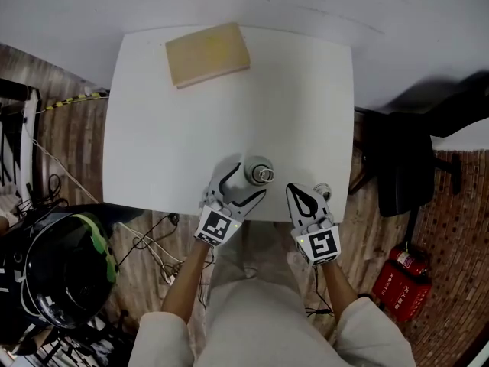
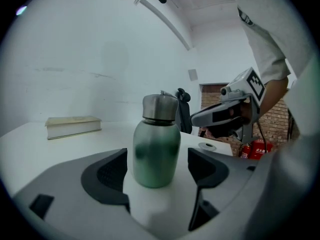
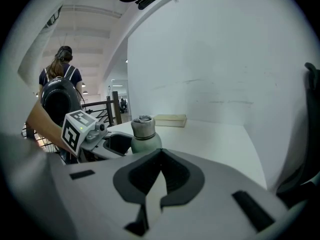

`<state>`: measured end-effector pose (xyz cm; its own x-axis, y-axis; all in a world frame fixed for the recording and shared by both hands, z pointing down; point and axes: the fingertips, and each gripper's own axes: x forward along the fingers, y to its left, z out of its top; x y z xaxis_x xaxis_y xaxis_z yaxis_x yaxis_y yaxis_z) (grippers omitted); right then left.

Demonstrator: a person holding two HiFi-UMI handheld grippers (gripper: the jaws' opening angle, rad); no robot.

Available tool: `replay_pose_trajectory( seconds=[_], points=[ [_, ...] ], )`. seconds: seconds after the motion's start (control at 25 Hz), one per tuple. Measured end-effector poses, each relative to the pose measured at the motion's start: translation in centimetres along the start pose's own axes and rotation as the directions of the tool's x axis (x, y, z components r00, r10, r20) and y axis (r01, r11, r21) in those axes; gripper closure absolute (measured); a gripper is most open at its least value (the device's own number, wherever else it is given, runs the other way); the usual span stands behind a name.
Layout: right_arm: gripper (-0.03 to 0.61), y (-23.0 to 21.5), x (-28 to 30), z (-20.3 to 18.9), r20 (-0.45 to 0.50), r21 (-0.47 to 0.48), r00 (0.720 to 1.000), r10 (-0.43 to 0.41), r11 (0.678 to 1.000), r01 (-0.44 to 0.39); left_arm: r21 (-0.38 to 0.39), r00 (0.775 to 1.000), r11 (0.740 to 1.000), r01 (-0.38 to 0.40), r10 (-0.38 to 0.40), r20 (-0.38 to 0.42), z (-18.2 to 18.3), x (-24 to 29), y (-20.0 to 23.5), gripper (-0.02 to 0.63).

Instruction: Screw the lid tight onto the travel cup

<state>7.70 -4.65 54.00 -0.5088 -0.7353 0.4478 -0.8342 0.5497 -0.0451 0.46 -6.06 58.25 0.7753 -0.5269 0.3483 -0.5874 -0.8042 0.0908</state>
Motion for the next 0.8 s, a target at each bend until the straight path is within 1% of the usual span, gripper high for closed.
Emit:
replay_pose_trajectory(
  seconds=[0.2, 0.52, 0.6, 0.68, 0.72, 0.8],
  points=[
    [0.58, -0.4, -0.2, -0.3, 0.001, 0.004, 1.0, 0.008, 1.0, -0.008, 0.022, 1.0, 1.0, 0.007, -0.007, 0.006, 0.8, 1.5, -0.2, 0.261],
    [0.58, -0.5, 0.2, 0.3, 0.016, 0.002, 0.999, 0.029, 1.0, -0.029, 0.007, 1.0, 1.0, -0.02, 0.02, 0.02, 1.4, 2.2, 0.2, 0.261],
    [0.58, -0.2, 0.3, 0.4, 0.036, 0.0, 0.998, 0.048, 0.999, -0.049, 0.01, 1.0, 1.0, -0.025, 0.025, 0.019, 1.3, 2.2, 0.4, 0.262],
    [0.578, 0.2, 0.3, 0.6, 0.056, 0.0, 0.995, 0.087, 0.996, -0.087, 0.009, 1.0, 1.0, -0.021, 0.021, 0.016, 1.3, 2.3, 0.3, 0.261],
    [0.566, 0.6, 0.3, 0.8, 0.069, 0.002, 0.991, 0.114, 0.993, -0.115, 0.008, 1.0, 1.0, -0.018, 0.018, 0.016, 1.3, 2.3, 0.3, 0.262],
    [0.425, 1.4, 0.4, 1.4, 0.099, 0.006, 0.982, 0.163, 0.986, -0.165, 0.008, 1.0, 1.0, -0.016, 0.016, 0.021, 1.2, 2.2, 0.2, 0.261]
  ],
)
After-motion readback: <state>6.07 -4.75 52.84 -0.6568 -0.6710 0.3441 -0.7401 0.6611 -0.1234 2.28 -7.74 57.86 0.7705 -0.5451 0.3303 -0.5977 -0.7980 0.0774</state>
